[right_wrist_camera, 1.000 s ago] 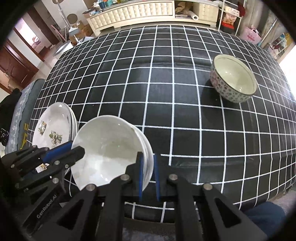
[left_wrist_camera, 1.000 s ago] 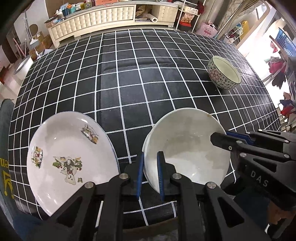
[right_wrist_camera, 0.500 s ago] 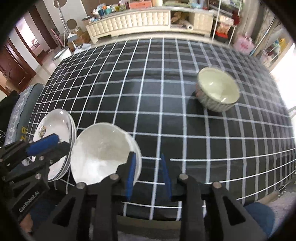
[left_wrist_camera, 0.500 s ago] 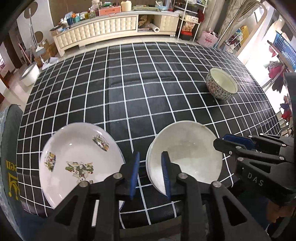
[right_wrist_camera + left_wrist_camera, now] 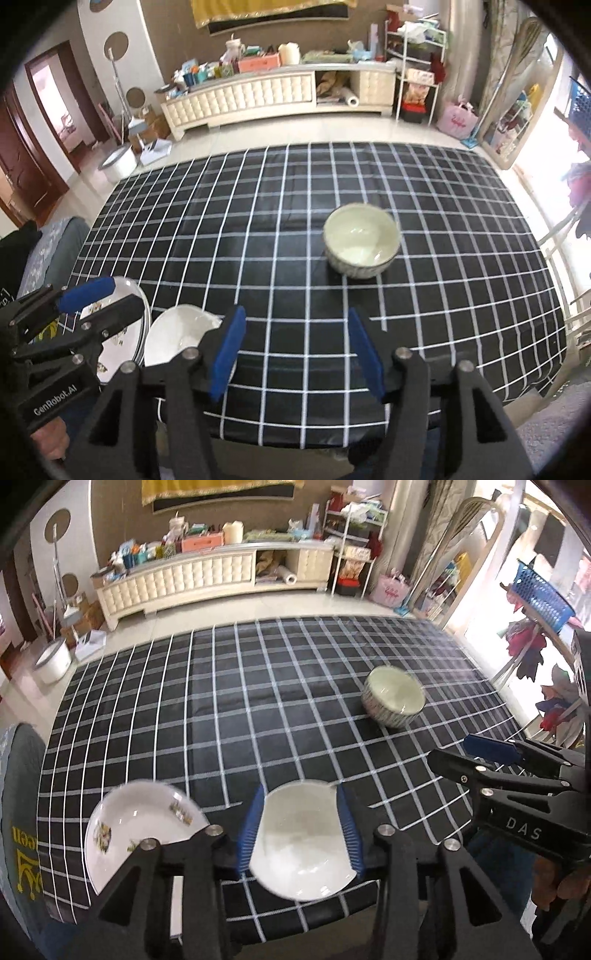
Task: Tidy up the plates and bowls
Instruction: 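Move both grippers to the rim of the green-patterned bowl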
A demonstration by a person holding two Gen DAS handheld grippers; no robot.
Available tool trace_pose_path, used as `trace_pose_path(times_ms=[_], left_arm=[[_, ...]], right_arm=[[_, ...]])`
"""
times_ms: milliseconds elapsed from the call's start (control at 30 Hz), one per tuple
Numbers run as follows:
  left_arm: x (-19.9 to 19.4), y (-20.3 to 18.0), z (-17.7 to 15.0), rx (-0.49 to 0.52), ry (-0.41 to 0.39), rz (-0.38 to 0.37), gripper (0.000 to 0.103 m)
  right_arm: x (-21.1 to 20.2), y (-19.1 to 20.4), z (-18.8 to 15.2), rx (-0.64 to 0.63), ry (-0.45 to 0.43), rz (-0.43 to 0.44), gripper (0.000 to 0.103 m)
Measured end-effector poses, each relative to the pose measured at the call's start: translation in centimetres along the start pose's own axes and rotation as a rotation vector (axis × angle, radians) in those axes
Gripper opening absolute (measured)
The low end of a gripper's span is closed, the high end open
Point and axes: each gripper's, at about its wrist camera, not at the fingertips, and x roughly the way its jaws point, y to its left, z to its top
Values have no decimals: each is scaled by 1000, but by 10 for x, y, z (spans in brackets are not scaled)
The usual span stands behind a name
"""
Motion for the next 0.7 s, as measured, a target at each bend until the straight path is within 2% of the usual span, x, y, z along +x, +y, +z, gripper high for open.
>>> trace_pose_path(times_ms=[200, 333, 400, 700], left_arm=[[-5, -20, 27, 24, -50, -18, 53], [-1, -34, 43, 43, -60, -29, 54], [1, -40, 51, 54, -64, -29, 59], [33, -59, 79, 37, -38, -30, 60]], right_arm=[[-11, -29, 14, 36, -51, -21, 73], [-8, -48, 23, 57, -57, -20, 80], [-5, -59, 27, 73, -60, -10, 83], [21, -93, 40, 84, -18, -23, 86]])
